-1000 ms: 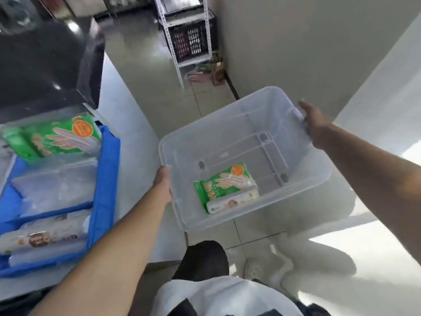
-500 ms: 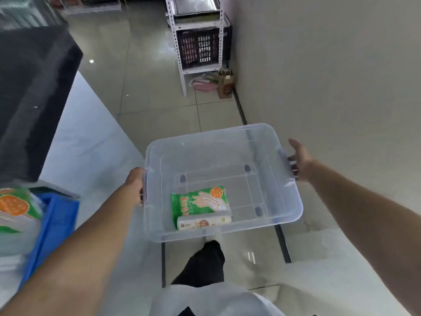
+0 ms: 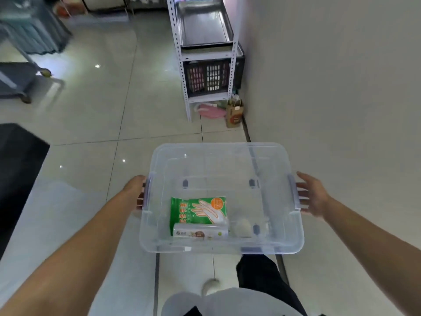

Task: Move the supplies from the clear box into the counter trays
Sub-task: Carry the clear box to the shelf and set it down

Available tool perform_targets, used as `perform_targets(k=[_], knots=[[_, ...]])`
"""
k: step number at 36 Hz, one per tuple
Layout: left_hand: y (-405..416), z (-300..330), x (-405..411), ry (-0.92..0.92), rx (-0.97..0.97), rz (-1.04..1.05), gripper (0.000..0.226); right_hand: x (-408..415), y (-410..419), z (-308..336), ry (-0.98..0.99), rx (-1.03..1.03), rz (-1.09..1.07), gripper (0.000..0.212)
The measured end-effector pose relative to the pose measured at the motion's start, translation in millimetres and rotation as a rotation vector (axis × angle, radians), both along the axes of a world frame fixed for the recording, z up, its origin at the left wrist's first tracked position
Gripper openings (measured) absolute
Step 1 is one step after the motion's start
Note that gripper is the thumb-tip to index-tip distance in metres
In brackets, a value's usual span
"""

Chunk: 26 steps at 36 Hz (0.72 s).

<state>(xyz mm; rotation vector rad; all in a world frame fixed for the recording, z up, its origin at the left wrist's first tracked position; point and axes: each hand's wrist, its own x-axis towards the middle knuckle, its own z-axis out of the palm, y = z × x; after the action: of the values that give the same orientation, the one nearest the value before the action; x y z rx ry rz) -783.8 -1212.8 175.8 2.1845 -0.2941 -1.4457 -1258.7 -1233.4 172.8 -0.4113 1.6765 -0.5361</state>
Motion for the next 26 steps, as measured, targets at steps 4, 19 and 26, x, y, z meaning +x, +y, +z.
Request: perform_targets(k=[4,19,26], knots=[[-58.7,-4.7,7.1,-0.006,0.011,0.059,0.035,16.6,-94.0,-16.9,-0.014,0.006,0.059,0.044],[-222.4,22.9,129.6,-0.037,-0.145,0.532,0.027,200.2,-415.9,-19.4,-0.107,0.044,0.355,0.051],[-306.9,-6.7,251.7,-0.056,-0.211,0.667,0.027,334.5,-534.2,-13.1,-0.077,0.004,0.455,0.060]])
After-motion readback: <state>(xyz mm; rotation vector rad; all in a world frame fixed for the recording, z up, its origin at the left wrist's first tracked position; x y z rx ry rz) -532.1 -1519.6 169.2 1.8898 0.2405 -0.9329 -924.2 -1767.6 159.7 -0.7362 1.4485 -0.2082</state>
